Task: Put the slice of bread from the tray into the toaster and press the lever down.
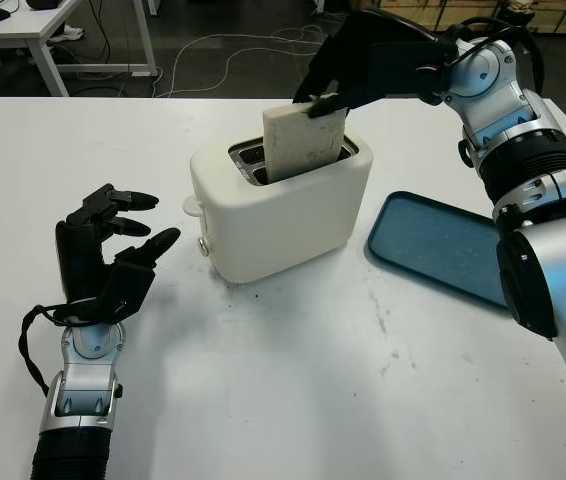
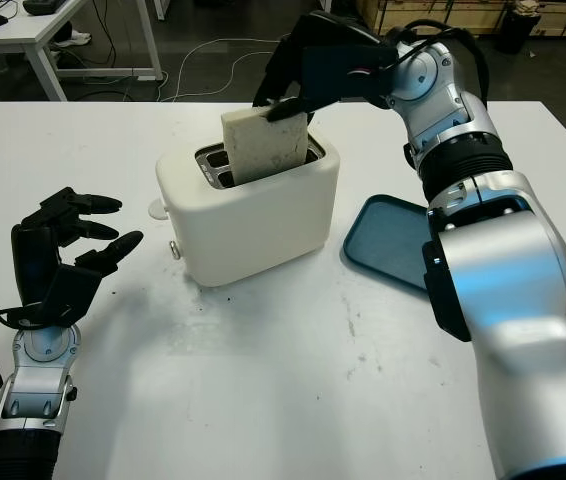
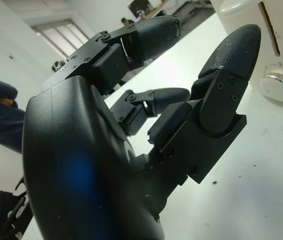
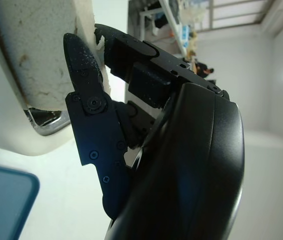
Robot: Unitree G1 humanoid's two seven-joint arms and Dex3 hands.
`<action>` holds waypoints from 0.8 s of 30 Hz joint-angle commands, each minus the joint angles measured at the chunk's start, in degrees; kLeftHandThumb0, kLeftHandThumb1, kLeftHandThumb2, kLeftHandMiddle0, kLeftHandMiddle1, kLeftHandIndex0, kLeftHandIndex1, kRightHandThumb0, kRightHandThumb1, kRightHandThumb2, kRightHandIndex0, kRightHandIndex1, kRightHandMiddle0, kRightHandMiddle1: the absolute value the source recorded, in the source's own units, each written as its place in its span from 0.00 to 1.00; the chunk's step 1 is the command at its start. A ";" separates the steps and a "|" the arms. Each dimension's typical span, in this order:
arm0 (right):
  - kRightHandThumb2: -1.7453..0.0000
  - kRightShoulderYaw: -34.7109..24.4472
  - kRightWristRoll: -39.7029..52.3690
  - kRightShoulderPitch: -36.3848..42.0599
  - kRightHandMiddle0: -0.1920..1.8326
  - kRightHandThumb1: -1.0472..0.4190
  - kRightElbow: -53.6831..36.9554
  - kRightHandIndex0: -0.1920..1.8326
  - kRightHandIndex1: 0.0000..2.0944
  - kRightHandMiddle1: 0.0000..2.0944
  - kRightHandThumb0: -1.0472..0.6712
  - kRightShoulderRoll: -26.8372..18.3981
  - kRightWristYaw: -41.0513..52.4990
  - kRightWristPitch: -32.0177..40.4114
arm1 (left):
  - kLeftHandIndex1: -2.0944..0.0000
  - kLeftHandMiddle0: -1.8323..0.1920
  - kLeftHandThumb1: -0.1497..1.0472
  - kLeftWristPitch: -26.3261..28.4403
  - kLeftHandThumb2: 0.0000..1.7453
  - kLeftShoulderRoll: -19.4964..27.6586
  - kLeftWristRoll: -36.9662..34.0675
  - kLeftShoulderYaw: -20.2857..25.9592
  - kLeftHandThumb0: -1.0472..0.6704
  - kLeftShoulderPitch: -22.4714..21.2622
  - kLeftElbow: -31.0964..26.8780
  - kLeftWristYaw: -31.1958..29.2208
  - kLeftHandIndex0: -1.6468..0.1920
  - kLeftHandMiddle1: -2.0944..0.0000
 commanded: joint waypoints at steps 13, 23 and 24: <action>1.00 5.10 -3.48 0.89 0.33 0.14 -3.99 0.21 0.08 0.00 0.12 -2.08 5.61 -1.54 | 0.59 0.45 0.48 -0.26 0.25 -0.02 0.00 0.27 0.17 0.39 -0.38 0.44 0.43 0.49; 1.00 5.01 -3.09 2.04 0.19 0.18 -6.64 0.10 0.00 0.01 0.04 -3.24 4.26 -2.95 | 0.59 0.46 0.47 0.03 0.26 -0.16 0.31 0.17 0.17 0.50 -0.66 0.64 0.43 0.49; 1.00 3.45 -1.89 2.96 0.21 0.19 -7.25 0.13 0.02 0.02 0.08 -3.02 1.98 -3.20 | 0.59 0.46 0.47 0.14 0.26 -0.23 0.19 0.20 0.18 0.51 -0.78 0.59 0.43 0.49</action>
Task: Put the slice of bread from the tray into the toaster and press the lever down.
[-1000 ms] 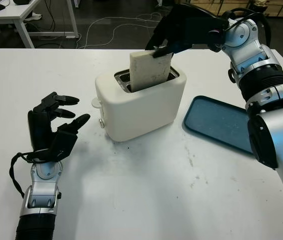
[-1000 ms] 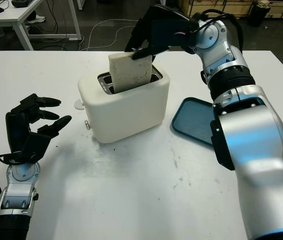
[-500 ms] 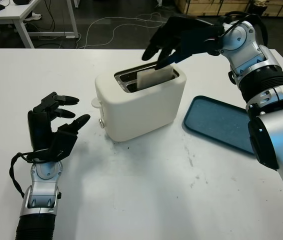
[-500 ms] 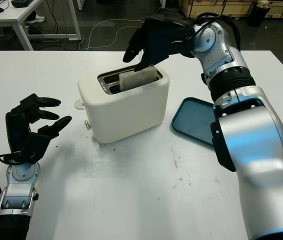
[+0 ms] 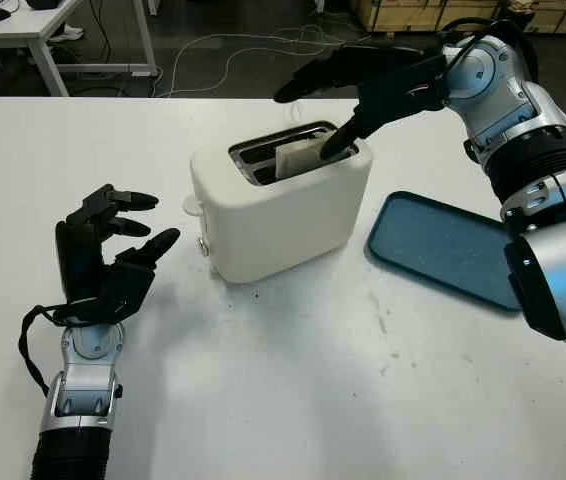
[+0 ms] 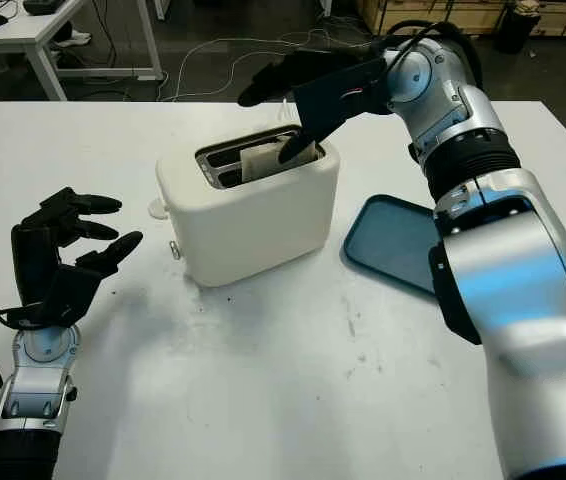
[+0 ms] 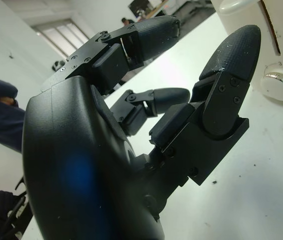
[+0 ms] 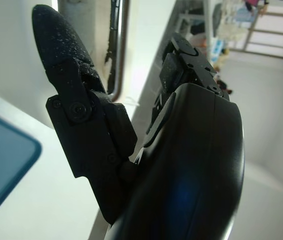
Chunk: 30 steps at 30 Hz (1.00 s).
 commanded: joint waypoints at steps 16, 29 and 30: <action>1.00 -22.11 29.40 39.47 0.56 0.15 -31.91 0.57 0.16 0.03 0.29 3.65 -10.87 0.46 | 0.60 0.44 0.51 -3.86 0.25 2.09 0.96 0.50 0.15 -1.35 0.37 1.60 0.43 0.51; 1.00 -25.76 37.34 65.50 0.61 0.12 -52.07 0.63 0.09 0.01 0.30 15.97 -20.96 12.59 | 0.65 0.41 0.65 -6.05 0.11 5.53 0.59 1.16 0.13 -3.60 -0.81 -1.07 0.39 0.54; 1.00 -25.58 36.83 65.71 0.62 0.12 -52.35 0.63 0.09 0.01 0.30 16.49 -21.84 13.15 | 0.66 0.41 0.67 -6.76 0.09 6.27 0.46 1.25 0.13 -4.01 -0.57 -1.55 0.38 0.55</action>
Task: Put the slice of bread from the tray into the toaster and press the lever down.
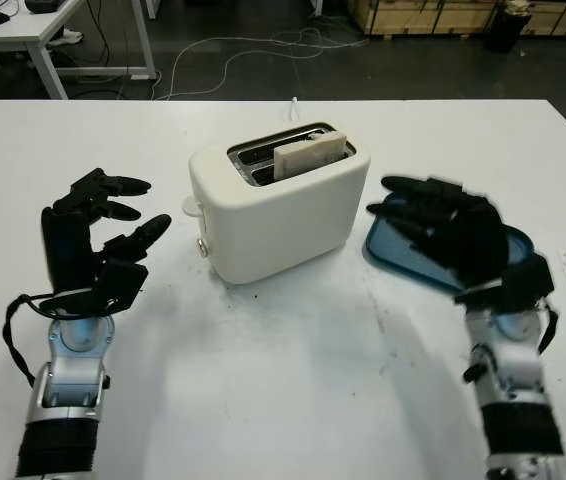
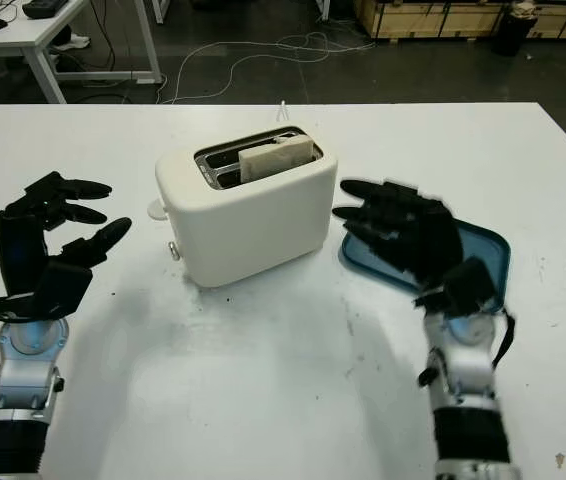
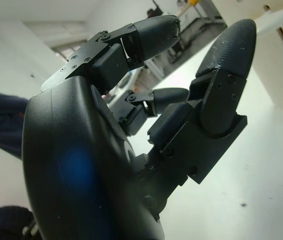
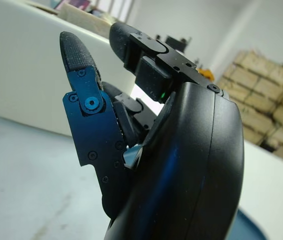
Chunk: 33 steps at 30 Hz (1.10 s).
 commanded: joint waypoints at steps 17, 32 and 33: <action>1.00 2.55 -5.35 -1.34 0.62 0.11 0.23 0.66 0.06 0.00 0.32 2.30 -5.58 3.72 | 0.94 0.22 0.73 -6.47 0.00 17.19 -1.14 0.89 0.12 -7.12 2.52 -14.90 0.15 0.72; 1.00 1.77 -6.31 -4.08 0.64 0.13 4.61 0.68 0.05 0.00 0.31 1.74 -6.13 4.66 | 0.99 0.21 0.82 -14.12 0.01 31.18 2.37 -5.22 0.15 -17.49 10.84 -28.86 0.15 0.72; 1.00 1.74 -6.14 -4.08 0.64 0.13 4.65 0.68 0.04 0.00 0.31 1.80 -6.00 4.68 | 1.00 0.21 0.82 -14.76 0.01 31.84 2.43 -5.77 0.15 -18.50 11.59 -29.77 0.15 0.72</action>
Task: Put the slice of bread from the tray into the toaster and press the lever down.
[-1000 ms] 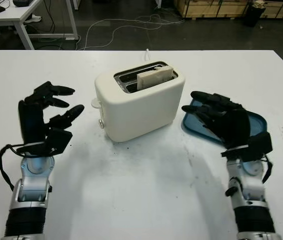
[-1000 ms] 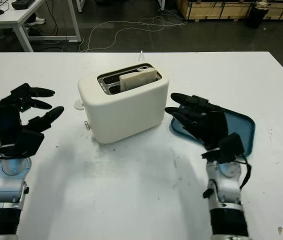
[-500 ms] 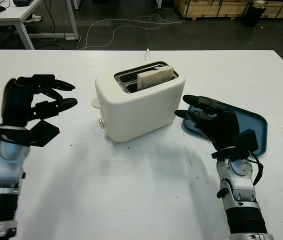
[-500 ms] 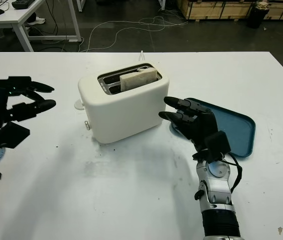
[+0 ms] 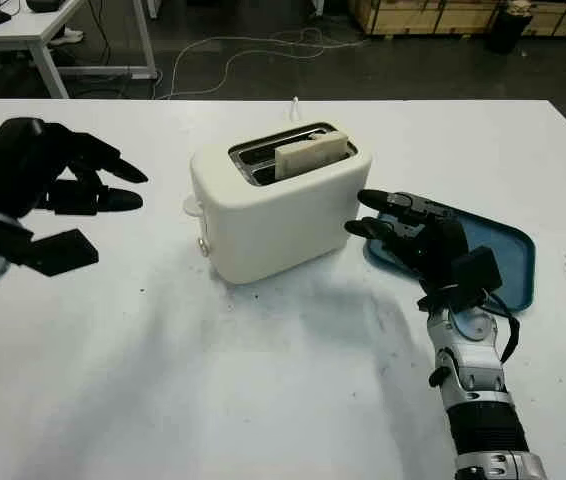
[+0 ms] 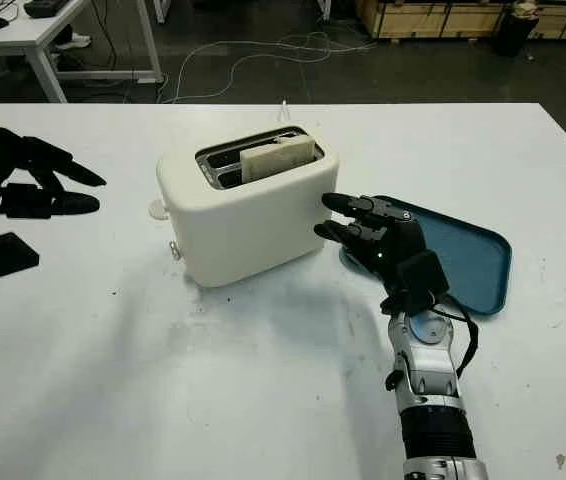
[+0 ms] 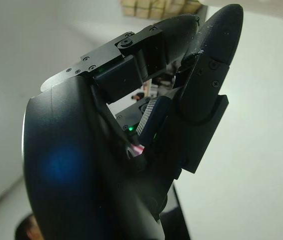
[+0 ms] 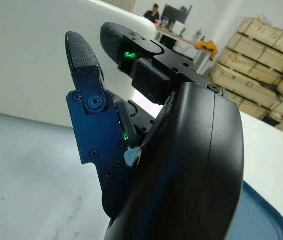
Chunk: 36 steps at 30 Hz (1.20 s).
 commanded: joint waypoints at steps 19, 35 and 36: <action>1.00 0.06 0.00 -0.30 0.65 0.13 -0.43 0.70 0.03 0.00 0.30 -0.07 0.20 1.10 | 0.99 0.19 0.78 -11.48 0.00 -0.12 6.76 -9.33 0.13 -14.57 13.79 -1.78 0.15 0.79; 0.99 0.35 -0.96 -0.09 0.65 0.10 -0.24 0.70 0.02 0.00 0.31 0.26 -0.79 0.48 | 1.00 0.23 0.73 -15.83 0.00 -1.95 16.39 -13.01 0.12 -15.66 18.57 10.01 0.10 0.56; 0.99 0.37 -1.07 -0.05 0.65 0.10 -0.27 0.71 0.02 0.00 0.31 0.29 -0.88 0.40 | 1.00 0.24 0.73 -16.09 0.00 -1.95 16.51 -13.23 0.13 -15.79 18.90 10.27 0.10 0.56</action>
